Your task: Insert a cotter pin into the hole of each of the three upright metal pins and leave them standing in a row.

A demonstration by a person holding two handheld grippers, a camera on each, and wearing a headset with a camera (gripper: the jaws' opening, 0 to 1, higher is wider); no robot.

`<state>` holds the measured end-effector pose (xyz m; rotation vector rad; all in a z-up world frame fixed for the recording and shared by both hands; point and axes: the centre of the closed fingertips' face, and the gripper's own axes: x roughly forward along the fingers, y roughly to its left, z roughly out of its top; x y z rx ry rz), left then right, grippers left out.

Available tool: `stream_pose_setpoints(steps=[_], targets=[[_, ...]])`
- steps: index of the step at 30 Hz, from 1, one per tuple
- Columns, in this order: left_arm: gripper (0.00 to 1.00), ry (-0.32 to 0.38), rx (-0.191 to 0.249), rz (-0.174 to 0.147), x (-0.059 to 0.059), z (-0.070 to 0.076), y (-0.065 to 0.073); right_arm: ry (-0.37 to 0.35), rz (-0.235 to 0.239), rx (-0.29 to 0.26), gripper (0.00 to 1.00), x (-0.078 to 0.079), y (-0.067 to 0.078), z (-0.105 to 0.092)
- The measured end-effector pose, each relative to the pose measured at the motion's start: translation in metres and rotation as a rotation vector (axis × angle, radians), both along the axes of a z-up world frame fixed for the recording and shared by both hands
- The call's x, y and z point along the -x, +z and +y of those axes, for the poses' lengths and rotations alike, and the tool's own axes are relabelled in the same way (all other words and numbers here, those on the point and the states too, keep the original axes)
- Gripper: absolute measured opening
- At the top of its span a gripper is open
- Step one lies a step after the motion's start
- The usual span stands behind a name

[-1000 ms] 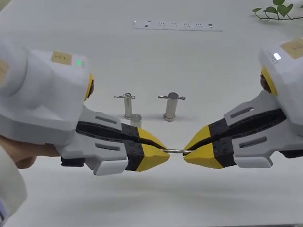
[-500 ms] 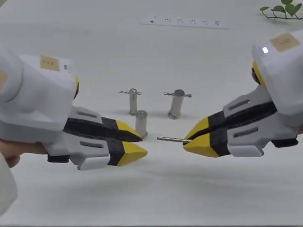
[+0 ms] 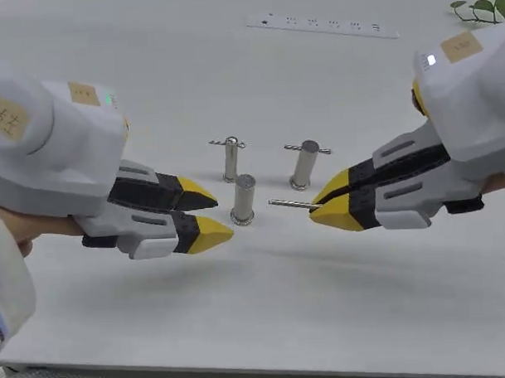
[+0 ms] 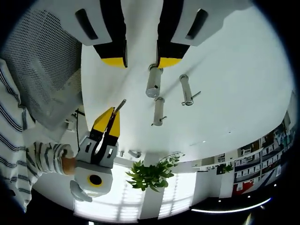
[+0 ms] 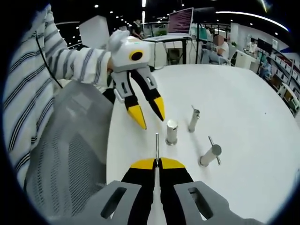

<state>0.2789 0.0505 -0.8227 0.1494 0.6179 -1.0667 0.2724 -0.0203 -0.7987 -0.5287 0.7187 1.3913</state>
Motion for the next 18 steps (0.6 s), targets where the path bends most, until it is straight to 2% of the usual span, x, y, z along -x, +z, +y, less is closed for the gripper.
stream_pose_setpoints(steps=[9,18], targets=[[0.25,0.063,0.010,-0.022,-0.019,-0.002,-0.005,-0.012,-0.025,0.015,0.03,-0.020,-0.005,0.002],[0.26,0.046,0.016,-0.021,-0.024,-0.019,-0.012,0.010,-0.035,0.037,0.03,-0.026,-0.009,0.008]])
